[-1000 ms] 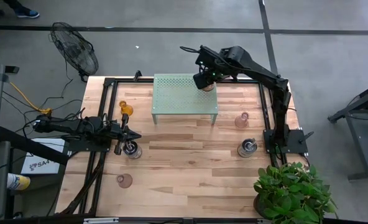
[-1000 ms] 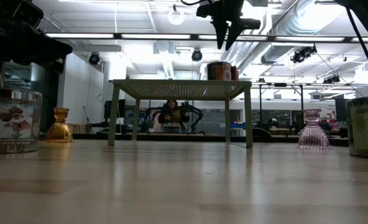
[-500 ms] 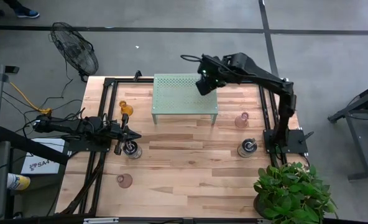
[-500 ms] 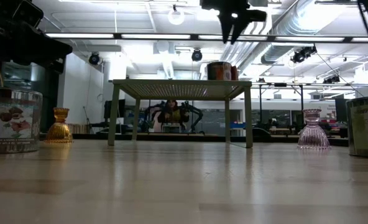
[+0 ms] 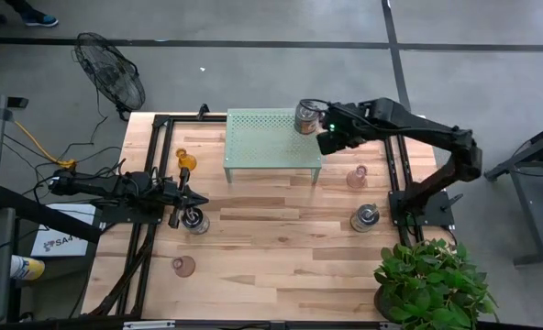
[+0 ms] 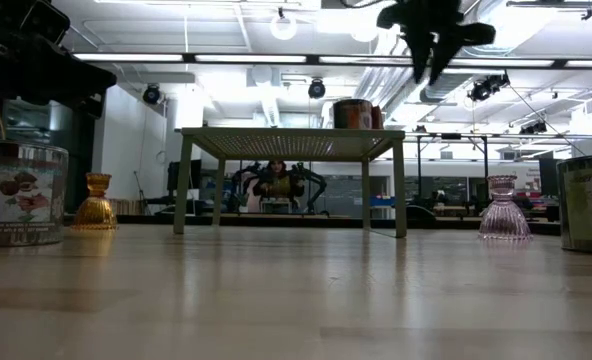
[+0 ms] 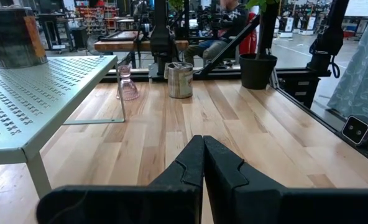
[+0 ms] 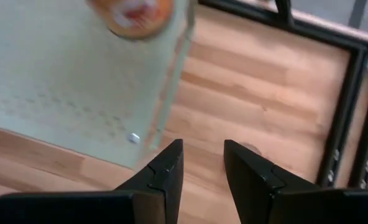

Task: Pick & Place candle stick holders
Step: Put the top pink glass candle holder on the shelf

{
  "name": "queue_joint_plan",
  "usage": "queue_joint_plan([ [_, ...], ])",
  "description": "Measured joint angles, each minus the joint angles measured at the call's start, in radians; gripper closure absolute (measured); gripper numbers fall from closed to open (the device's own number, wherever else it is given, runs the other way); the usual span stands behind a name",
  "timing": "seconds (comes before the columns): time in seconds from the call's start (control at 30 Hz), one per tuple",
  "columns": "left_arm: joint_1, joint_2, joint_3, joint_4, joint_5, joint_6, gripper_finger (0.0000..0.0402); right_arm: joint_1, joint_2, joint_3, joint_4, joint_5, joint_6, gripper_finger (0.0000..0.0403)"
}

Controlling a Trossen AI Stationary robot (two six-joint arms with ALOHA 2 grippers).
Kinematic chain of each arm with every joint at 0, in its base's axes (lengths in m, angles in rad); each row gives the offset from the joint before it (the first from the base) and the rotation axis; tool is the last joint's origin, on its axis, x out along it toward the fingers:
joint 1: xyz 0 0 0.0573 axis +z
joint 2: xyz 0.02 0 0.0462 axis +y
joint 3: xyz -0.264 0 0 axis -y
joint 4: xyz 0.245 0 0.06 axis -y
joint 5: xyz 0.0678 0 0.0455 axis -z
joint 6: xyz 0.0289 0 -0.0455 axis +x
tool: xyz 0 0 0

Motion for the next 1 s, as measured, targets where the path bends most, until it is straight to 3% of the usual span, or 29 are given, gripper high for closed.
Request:
queue_joint_plan([
  [0.53,0.000,0.000,0.000,0.000,0.000,0.000,0.0400,0.039,-0.211,-0.439,0.075,-0.029,-0.073,0.0292],
  [0.77,0.000,0.000,0.000,0.000,0.000,0.000,0.0400,0.039,-0.222,-0.544,0.132,-0.072,-0.168,0.0292],
  [1.0,0.000,0.000,0.000,0.000,0.000,0.000,0.0400,0.020,-0.222,-0.625,0.192,-0.112,-0.137,0.0282],
])
